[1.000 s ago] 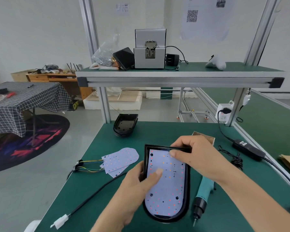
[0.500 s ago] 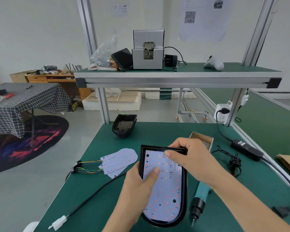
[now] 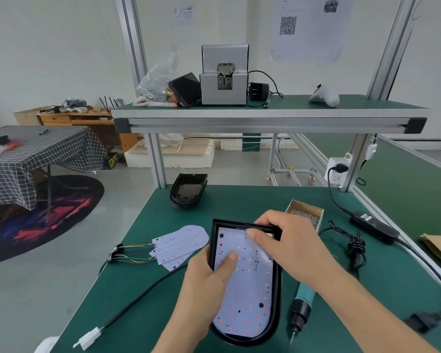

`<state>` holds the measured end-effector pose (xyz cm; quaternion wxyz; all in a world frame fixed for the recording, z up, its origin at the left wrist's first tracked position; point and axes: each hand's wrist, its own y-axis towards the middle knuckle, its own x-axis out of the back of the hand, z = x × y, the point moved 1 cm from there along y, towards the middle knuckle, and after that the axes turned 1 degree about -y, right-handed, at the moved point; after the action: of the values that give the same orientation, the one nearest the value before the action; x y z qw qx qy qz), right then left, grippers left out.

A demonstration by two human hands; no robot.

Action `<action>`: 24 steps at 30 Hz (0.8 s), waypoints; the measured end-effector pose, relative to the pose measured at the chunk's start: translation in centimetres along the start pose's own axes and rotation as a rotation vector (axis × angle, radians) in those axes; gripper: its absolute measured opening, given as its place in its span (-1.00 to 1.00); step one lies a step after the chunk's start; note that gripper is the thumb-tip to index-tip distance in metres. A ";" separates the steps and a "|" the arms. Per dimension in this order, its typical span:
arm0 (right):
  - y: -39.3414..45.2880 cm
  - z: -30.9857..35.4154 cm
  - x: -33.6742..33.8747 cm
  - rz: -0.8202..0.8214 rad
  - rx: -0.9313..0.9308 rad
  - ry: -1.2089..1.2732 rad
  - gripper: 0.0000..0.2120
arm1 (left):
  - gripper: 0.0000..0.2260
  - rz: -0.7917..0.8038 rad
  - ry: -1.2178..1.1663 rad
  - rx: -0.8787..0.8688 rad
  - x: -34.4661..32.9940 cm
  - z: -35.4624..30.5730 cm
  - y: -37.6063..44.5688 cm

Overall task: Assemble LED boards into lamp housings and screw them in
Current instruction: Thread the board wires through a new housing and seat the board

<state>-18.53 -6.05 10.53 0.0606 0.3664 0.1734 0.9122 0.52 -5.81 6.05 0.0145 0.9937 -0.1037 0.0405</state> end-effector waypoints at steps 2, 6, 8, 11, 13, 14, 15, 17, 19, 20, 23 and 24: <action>-0.2 -0.6 0.3 0.039 -0.031 0.222 -0.86 | -0.85 0.001 -0.042 0.037 0.3 0.3 0.1; -0.9 -2.9 -0.9 -0.060 -0.226 0.832 -0.63 | -0.80 -0.001 -0.326 0.213 1.0 0.1 0.1; -1.5 -3.3 -2.9 0.022 -0.232 0.906 -0.68 | -0.73 0.039 -0.434 0.267 1.2 -0.2 0.2; -2.1 -2.2 -5.4 0.172 -0.115 0.894 -0.73 | -0.65 0.087 -0.519 0.314 1.3 -1.0 0.3; -1.9 -1.4 -6.0 0.124 -0.063 0.804 -0.80 | -0.58 0.128 -0.555 0.338 1.6 -1.2 0.4; -1.7 -1.2 -6.0 0.059 -0.044 0.725 -0.82 | -0.55 0.147 -0.570 0.338 1.9 -1.3 0.3; -1.5 -1.1 -5.9 0.000 -0.024 0.633 -0.82 | -0.54 0.165 -0.581 0.324 2.1 -1.3 0.2; -1.1 -1.1 -5.4 -0.056 0.022 0.514 -0.82 | -0.52 0.192 -0.584 0.283 2.5 -1.2 0.0; -1.0 -1.4 -4.9 -0.066 0.080 0.451 -0.81 | -0.49 0.203 -0.587 0.254 2.4 -1.2 -0.5; -1.1 -1.6 -4.9 -0.067 0.098 0.430 -0.82 | -0.48 0.199 -0.595 0.247 2.3 -1.0 -0.6; -1.4 -1.8 -5.3 -0.033 0.032 0.541 -0.73 | -0.59 0.201 -0.625 0.216 2.2 -0.7 -0.8; -1.5 -1.9 -5.4 -0.024 0.015 0.592 -0.71 | -0.65 0.205 -0.638 0.214 2.3 -0.6 -0.7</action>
<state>-15.91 -6.46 5.25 0.0151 0.0827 0.1946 0.9773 2.86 -5.52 6.83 -0.1270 0.9366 -0.1976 -0.2600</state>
